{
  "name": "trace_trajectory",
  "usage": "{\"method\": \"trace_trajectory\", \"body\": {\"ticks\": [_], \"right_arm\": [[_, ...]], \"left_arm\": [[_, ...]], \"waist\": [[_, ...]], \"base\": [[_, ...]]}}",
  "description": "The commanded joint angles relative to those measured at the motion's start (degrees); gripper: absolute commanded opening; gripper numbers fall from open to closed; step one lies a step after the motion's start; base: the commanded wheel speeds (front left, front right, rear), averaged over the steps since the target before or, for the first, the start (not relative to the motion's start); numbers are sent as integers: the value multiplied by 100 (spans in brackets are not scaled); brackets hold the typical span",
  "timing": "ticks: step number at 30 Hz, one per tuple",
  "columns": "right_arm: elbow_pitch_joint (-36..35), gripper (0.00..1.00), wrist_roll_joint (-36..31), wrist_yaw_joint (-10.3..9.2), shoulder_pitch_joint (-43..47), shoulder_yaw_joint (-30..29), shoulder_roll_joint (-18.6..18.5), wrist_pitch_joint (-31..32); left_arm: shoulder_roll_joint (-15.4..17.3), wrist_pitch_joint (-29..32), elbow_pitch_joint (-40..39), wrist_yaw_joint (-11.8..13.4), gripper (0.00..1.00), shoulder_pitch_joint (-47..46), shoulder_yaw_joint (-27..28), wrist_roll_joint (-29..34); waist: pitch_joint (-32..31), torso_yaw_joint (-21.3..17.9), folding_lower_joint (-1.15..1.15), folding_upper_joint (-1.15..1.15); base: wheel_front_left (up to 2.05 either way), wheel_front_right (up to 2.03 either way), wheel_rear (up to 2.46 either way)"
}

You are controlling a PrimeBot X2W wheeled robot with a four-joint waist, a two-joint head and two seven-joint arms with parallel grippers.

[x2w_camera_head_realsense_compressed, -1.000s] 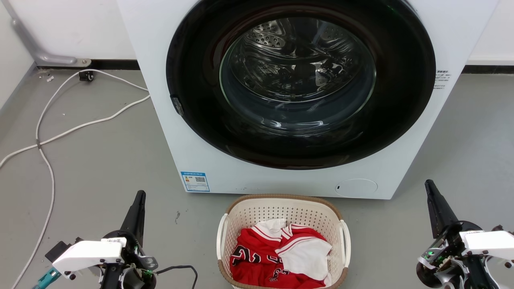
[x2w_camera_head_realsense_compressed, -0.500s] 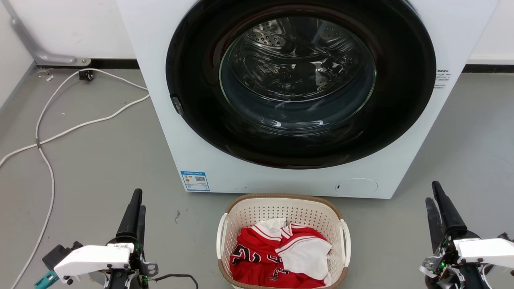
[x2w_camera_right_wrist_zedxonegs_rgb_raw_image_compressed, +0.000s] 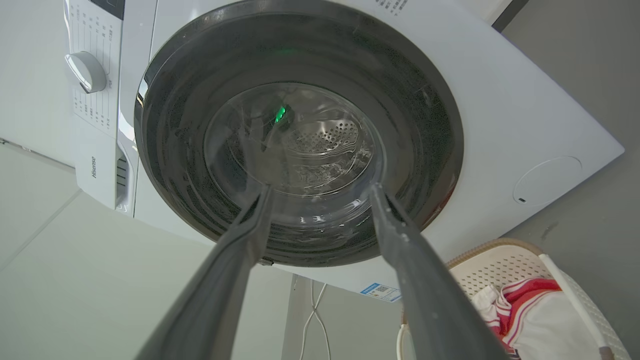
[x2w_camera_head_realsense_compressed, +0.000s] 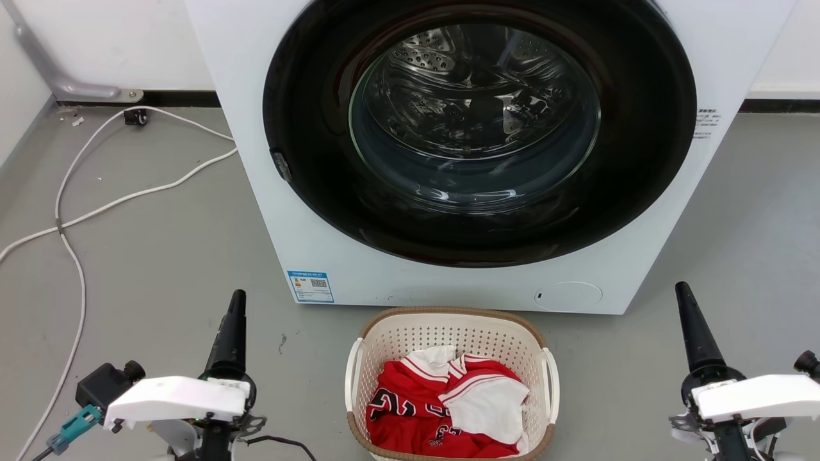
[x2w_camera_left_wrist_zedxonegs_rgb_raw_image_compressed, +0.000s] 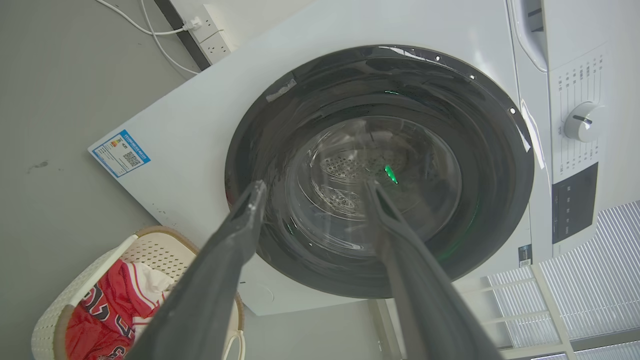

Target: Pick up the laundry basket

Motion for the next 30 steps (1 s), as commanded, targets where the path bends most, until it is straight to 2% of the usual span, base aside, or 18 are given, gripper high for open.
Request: {"method": "trace_trajectory", "body": {"ticks": [1, 11, 30], "right_arm": [[-160, 100, -334, 1, -26, 38, -11, -76], [-327, 100, -1569, 1, 98, 143, -10, -291], [-520, 100, -3172, 1, 329, 255, -8, -646]], "left_arm": [[17, -69, -140, 39, 100, -36, -56, 272], [17, -282, -257, 227, 100, 24, -257, 1181], [17, -634, -336, 263, 100, 195, -476, 2506]], "waist": [[3, -1, 0, 0], [22, -7, 0, 0], [36, 7, 0, 0]], "base": [[0, 0, 0], [0, 0, 0], [0, 0, 0]]}}
